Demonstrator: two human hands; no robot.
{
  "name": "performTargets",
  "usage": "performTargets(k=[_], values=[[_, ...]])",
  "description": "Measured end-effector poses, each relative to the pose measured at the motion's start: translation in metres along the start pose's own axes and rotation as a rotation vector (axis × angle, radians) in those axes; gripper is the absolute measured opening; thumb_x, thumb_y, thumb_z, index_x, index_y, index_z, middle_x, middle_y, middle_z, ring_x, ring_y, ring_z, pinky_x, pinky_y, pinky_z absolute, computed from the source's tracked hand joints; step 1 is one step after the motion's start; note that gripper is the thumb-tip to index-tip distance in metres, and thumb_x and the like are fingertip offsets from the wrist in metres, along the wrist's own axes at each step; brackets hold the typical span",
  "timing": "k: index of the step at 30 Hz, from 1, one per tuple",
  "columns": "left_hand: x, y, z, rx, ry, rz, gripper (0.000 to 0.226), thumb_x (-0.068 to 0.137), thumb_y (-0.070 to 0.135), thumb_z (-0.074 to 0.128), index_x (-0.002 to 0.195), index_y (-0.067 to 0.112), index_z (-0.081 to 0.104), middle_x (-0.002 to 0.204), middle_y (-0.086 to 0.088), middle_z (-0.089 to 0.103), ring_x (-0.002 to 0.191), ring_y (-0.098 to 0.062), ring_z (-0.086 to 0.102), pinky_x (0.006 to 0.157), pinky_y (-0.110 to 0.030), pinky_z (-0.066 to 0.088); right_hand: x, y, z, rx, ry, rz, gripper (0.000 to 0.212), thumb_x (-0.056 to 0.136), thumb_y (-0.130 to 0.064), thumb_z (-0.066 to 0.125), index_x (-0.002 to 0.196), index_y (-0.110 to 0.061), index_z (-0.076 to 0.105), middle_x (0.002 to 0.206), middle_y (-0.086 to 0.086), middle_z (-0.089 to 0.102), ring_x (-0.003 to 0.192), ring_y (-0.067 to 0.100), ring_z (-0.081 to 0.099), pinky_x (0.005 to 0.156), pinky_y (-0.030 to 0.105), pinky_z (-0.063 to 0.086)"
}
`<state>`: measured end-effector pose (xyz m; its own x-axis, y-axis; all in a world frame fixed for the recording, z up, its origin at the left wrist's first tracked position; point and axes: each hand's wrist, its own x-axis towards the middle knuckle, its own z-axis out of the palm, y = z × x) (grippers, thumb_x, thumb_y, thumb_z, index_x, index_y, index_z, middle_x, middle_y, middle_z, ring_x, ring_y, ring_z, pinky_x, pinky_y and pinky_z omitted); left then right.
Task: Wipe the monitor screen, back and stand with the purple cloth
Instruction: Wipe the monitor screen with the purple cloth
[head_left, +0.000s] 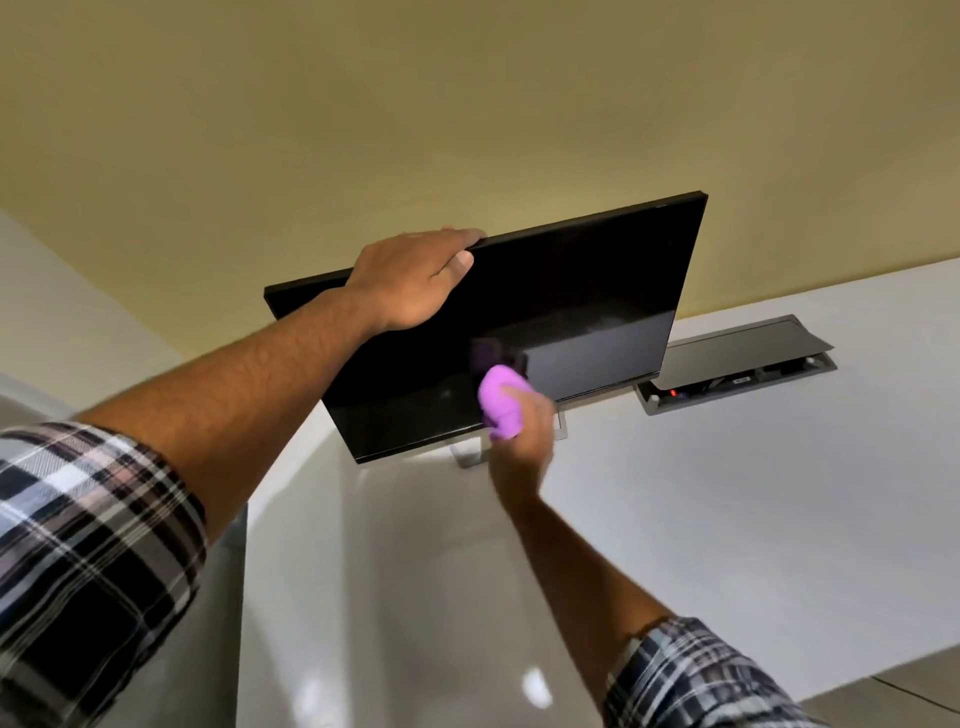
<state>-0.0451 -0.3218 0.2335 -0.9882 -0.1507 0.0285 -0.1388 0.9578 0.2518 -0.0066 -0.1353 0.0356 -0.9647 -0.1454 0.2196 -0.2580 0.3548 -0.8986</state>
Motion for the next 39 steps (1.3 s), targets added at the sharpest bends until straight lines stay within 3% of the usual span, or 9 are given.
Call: performTargets(k=[5, 9, 11, 13, 20, 27, 31, 34, 39], values=[[-0.003, 0.000, 0.000, 0.000, -0.016, 0.027, 0.045, 0.108, 0.043, 0.023, 0.151, 0.040, 0.035, 0.152, 0.018, 0.044, 0.142, -0.013, 0.040, 0.097, -0.037, 0.035, -0.022, -0.002, -0.004, -0.110, -0.723, -0.179, 0.017, 0.089, -0.029, 0.067, 0.092, -0.021, 0.081, 0.091, 0.003, 0.073, 0.082, 0.020, 0.071, 0.067, 0.030, 0.057], [-0.003, 0.000, 0.000, 0.005, -0.014, 0.034, 0.045, 0.108, 0.043, 0.024, 0.152, 0.040, 0.035, 0.153, 0.017, 0.044, 0.143, -0.013, 0.039, 0.100, -0.038, 0.036, 0.012, -0.015, -0.045, 0.079, -0.245, 0.118, 0.016, 0.080, 0.004, 0.066, 0.079, -0.010, 0.073, 0.067, -0.009, 0.058, 0.060, 0.011, 0.047, 0.055, 0.025, 0.038], [-0.003, 0.001, -0.001, 0.003, -0.018, 0.031, 0.045, 0.108, 0.043, 0.024, 0.152, 0.040, 0.034, 0.154, 0.016, 0.043, 0.144, -0.013, 0.037, 0.103, -0.038, 0.035, 0.032, 0.004, -0.065, -0.009, 0.211, 0.325, 0.026, 0.080, 0.004, 0.058, 0.097, -0.009, 0.073, 0.087, -0.007, 0.059, 0.074, 0.011, 0.053, 0.063, 0.023, 0.040], [-0.003, 0.003, -0.003, 0.001, -0.026, 0.032, 0.045, 0.109, 0.042, 0.025, 0.153, 0.039, 0.033, 0.155, 0.017, 0.041, 0.144, -0.014, 0.037, 0.102, -0.039, 0.034, 0.036, 0.015, -0.061, -0.002, 0.276, 0.481, 0.033, 0.082, 0.005, 0.051, 0.097, -0.015, 0.072, 0.090, 0.003, 0.060, 0.075, 0.022, 0.059, 0.067, 0.033, 0.051], [-0.001, 0.001, -0.002, -0.017, -0.051, 0.028, 0.045, 0.108, 0.044, 0.023, 0.152, 0.042, 0.032, 0.153, 0.021, 0.042, 0.141, -0.013, 0.040, 0.094, -0.037, 0.033, -0.040, 0.004, 0.063, 0.169, -0.111, 0.306, 0.014, 0.083, -0.018, 0.051, 0.081, -0.005, 0.058, 0.079, 0.021, 0.054, 0.070, 0.050, 0.056, 0.055, 0.061, 0.050], [-0.004, 0.002, -0.006, -0.014, -0.067, 0.022, 0.045, 0.108, 0.045, 0.022, 0.152, 0.042, 0.032, 0.152, 0.020, 0.044, 0.140, -0.014, 0.041, 0.092, -0.038, 0.033, -0.089, -0.015, 0.064, -0.002, -0.768, 0.125, 0.039, 0.090, -0.004, 0.064, 0.124, -0.018, 0.075, 0.114, 0.008, 0.073, 0.105, 0.026, 0.069, 0.089, 0.034, 0.058], [-0.008, 0.000, -0.005, -0.030, -0.028, 0.034, 0.043, 0.108, 0.045, 0.025, 0.149, 0.040, 0.036, 0.148, 0.015, 0.051, 0.136, -0.017, 0.047, 0.094, -0.039, 0.038, -0.034, -0.031, -0.014, 0.067, -0.343, 0.208, 0.013, 0.079, -0.001, 0.054, 0.067, -0.008, 0.054, 0.064, 0.010, 0.054, 0.057, 0.013, 0.044, 0.050, 0.029, 0.035], [-0.006, 0.001, -0.003, -0.023, 0.002, 0.027, 0.041, 0.107, 0.048, 0.027, 0.144, 0.040, 0.041, 0.137, 0.009, 0.060, 0.126, -0.022, 0.055, 0.084, -0.035, 0.036, 0.028, -0.016, -0.081, 0.004, 0.163, 0.162, 0.038, 0.072, -0.003, 0.051, 0.098, -0.017, 0.075, 0.096, 0.003, 0.065, 0.086, 0.013, 0.058, 0.076, 0.018, 0.048], [-0.006, 0.003, -0.001, -0.005, 0.047, 0.032, 0.040, 0.106, 0.051, 0.028, 0.142, 0.040, 0.043, 0.129, 0.007, 0.065, 0.117, -0.025, 0.060, 0.079, -0.035, 0.037, 0.138, -0.016, -0.162, -0.251, 0.360, -0.365, 0.051, 0.080, 0.007, 0.055, 0.122, -0.014, 0.076, 0.125, 0.008, 0.066, 0.119, 0.035, 0.058, 0.098, 0.037, 0.048]])
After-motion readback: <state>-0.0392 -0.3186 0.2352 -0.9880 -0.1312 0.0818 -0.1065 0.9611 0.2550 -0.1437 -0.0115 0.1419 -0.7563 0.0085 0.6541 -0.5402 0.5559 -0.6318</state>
